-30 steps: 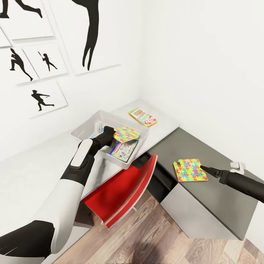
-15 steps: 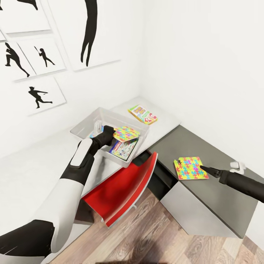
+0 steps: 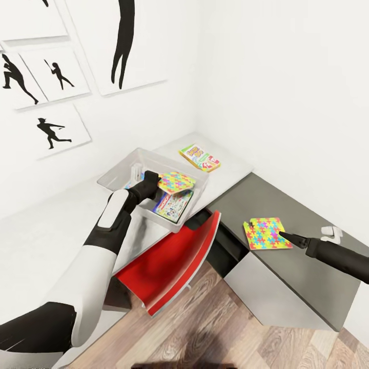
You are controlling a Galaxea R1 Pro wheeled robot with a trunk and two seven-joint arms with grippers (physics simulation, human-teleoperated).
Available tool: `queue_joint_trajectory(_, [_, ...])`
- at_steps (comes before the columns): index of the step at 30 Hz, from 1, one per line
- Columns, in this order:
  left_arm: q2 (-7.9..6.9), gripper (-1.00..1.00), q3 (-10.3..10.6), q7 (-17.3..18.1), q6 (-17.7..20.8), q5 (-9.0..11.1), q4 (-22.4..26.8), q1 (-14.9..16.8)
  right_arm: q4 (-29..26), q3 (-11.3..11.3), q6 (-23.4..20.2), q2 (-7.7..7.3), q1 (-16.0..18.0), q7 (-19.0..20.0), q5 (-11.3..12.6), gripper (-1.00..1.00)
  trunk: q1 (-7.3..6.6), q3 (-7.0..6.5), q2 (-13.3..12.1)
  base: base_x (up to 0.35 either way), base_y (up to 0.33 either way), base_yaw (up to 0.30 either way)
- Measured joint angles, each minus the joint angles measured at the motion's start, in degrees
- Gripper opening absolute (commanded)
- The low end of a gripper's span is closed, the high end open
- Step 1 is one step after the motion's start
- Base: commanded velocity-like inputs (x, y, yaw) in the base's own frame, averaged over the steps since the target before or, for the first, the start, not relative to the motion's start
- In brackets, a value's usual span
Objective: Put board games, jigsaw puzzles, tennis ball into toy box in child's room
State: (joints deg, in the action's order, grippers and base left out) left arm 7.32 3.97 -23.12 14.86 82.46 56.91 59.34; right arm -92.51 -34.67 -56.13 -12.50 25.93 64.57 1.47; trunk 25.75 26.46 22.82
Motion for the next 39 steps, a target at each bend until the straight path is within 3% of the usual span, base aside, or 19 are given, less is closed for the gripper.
queue_joint_trajectory(12, [-0.02,-1.00,0.02,2.88,-0.01,-0.66,-3.60,1.56,0.01,-0.07,0.01,-0.05,0.02,0.06,-0.01,1.00,0.00,0.09,0.00,0.000,0.000,0.000])
queue_joint_trajectory(39, [-0.02,-1.00,0.16,3.42,0.11,-0.77,-4.86,2.23,0.02,-0.08,-0.07,-0.23,0.04,0.01,-0.03,1.00,0.00,1.53,0.00,0.000,0.000,0.000])
